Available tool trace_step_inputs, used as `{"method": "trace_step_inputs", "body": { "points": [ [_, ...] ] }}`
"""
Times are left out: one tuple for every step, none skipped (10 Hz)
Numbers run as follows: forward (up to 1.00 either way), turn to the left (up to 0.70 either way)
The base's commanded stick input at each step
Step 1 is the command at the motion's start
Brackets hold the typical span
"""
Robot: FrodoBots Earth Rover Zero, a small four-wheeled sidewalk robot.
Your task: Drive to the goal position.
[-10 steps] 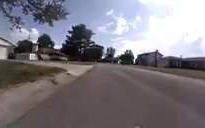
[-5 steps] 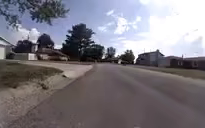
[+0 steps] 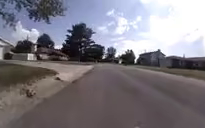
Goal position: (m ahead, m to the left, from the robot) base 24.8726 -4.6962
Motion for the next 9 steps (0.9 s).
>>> {"method": "trace_step_inputs", "body": {
  "points": [
    [1.00,0.00],
    [1.00,0.00],
    [1.00,0.00],
    [1.00,0.00],
    [1.00,0.00],
    [1.00,0.00],
    [1.00,0.00],
    [1.00,0.00],
    [1.00,0.00]
  ]
}}
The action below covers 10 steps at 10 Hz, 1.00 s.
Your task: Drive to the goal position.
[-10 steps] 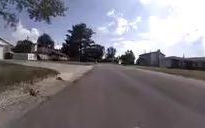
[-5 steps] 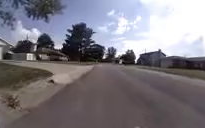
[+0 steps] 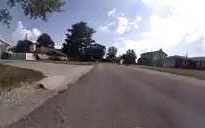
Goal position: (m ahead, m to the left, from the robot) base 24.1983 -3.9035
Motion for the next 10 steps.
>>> {"method": "trace_step_inputs", "body": {
  "points": [
    [1.00,0.00],
    [1.00,0.00],
    [1.00,0.00],
    [1.00,0.00],
    [1.00,0.00],
    [1.00,0.00],
    [1.00,0.00],
    [1.00,0.00],
    [1.00,0.00],
    [1.00,0.00]
  ]
}}
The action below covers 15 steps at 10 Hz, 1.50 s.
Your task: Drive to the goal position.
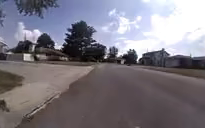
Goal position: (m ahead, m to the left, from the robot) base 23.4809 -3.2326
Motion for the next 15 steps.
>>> {"method": "trace_step_inputs", "body": {
  "points": [
    [1.00,0.00],
    [1.00,0.00],
    [1.00,0.00],
    [1.00,0.00],
    [1.00,0.00],
    [1.00,0.00],
    [1.00,0.00],
    [1.00,0.00],
    [1.00,0.00],
    [1.00,0.00],
    [1.00,0.00],
    [1.00,0.00],
    [1.00,0.00],
    [1.00,0.00],
    [1.00,0.00]
  ]
}}
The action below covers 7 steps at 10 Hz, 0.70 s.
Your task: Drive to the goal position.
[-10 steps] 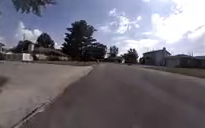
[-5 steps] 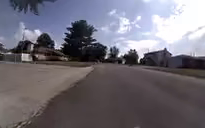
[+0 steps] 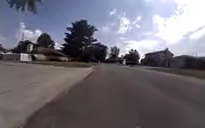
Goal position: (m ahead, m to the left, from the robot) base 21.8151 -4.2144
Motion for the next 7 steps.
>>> {"method": "trace_step_inputs", "body": {
  "points": [
    [1.00,0.00],
    [1.00,-0.17],
    [1.00,-0.07],
    [1.00,0.00],
    [1.00,0.00],
    [1.00,0.00],
    [1.00,0.00]
  ]
}}
